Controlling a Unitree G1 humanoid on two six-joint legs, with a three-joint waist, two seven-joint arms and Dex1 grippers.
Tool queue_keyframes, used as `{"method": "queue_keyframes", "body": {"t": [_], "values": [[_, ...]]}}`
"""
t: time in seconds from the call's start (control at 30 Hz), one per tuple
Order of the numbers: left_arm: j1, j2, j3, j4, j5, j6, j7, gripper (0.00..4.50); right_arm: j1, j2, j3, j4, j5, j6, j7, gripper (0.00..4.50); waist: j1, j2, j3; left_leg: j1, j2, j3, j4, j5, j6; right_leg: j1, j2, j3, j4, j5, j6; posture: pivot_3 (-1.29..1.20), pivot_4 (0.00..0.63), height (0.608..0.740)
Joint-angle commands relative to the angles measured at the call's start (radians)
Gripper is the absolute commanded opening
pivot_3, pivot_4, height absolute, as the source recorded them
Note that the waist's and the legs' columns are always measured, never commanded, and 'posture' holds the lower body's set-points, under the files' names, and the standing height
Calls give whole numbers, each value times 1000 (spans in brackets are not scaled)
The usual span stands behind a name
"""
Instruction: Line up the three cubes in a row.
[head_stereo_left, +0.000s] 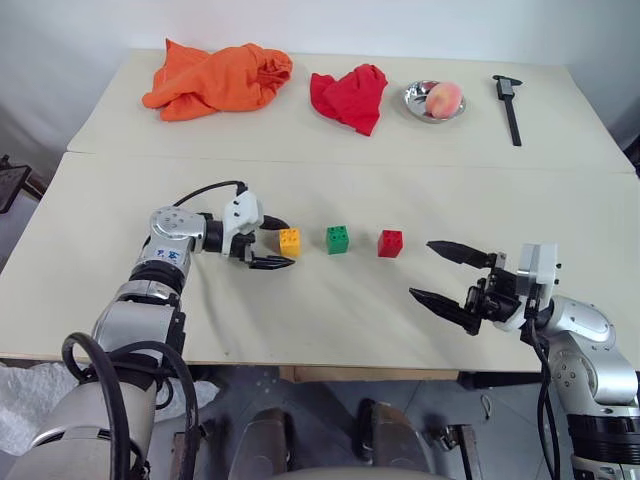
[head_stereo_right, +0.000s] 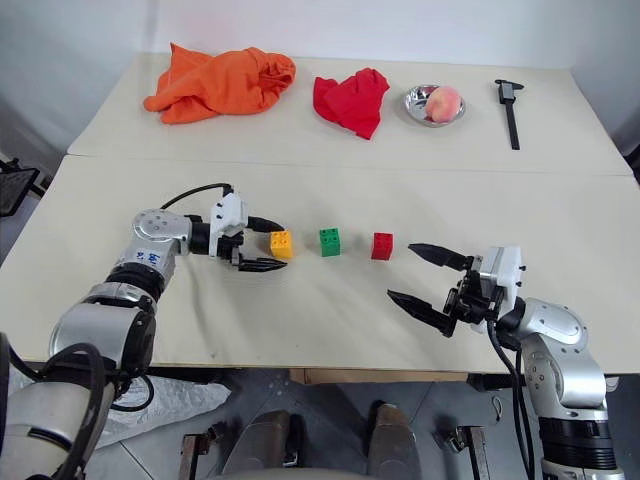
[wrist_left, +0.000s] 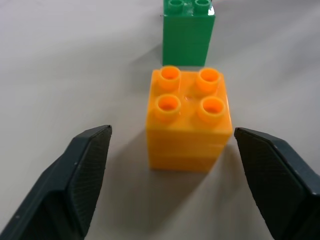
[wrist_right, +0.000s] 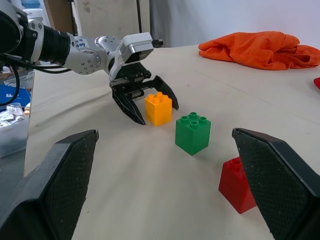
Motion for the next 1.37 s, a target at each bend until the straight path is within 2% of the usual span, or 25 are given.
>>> {"method": "queue_keyframes", "body": {"t": [0.03,0.4,0.5,0.6,0.77,0.97,1.07,1.13,1.37], "values": [[-19,-10,11,-5,17,-15,55,4008,-6,-18,-19,-35,25,7,0,4500,0,0,0,0,0,0,0,0,0,0,0,0,0,0,0,0,150,740],[-33,13,16,8,57,-11,138,4008,-10,-29,-23,-39,30,18,3,4500,0,0,0,0,0,0,0,0,0,0,0,0,1,0,0,0,150,740],[-28,22,33,-2,34,-25,75,4008,-12,-31,-21,-38,31,20,6,4500,-1,0,0,0,0,0,0,0,0,0,0,0,1,0,0,0,150,740],[-8,54,69,-37,-18,-39,-59,4008,-21,-46,-19,-22,32,23,32,4500,-3,0,0,0,0,0,0,0,0,0,0,0,0,0,0,0,150,740],[95,123,139,-165,-129,-47,-213,4008,-81,-68,-6,90,5,-15,110,4500,-19,0,0,0,0,0,0,0,0,0,0,0,0,0,0,0,150,740],[322,216,230,-405,-265,81,-229,4008,-254,-68,7,359,-14,-76,255,4500,-30,0,0,1,1,0,0,0,0,0,0,1,1,0,0,0,150,740],[445,259,291,-556,-344,194,-196,4008,-388,-57,23,536,-29,-111,339,4500,-36,0,0,1,1,0,1,0,0,0,0,1,1,0,0,0,150,740],[476,270,314,-625,-371,254,-149,4008,-443,-49,41,608,-54,-145,377,4500,-35,0,0,1,1,-1,1,0,0,0,0,1,2,0,0,0,150,740],[541,266,336,-769,-394,298,-45,4008,-511,-44,61,717,-97,-195,426,4500,-29,0,0,1,0,-1,1,0,0,0,-1,1,2,0,0,0,150,740]]}}
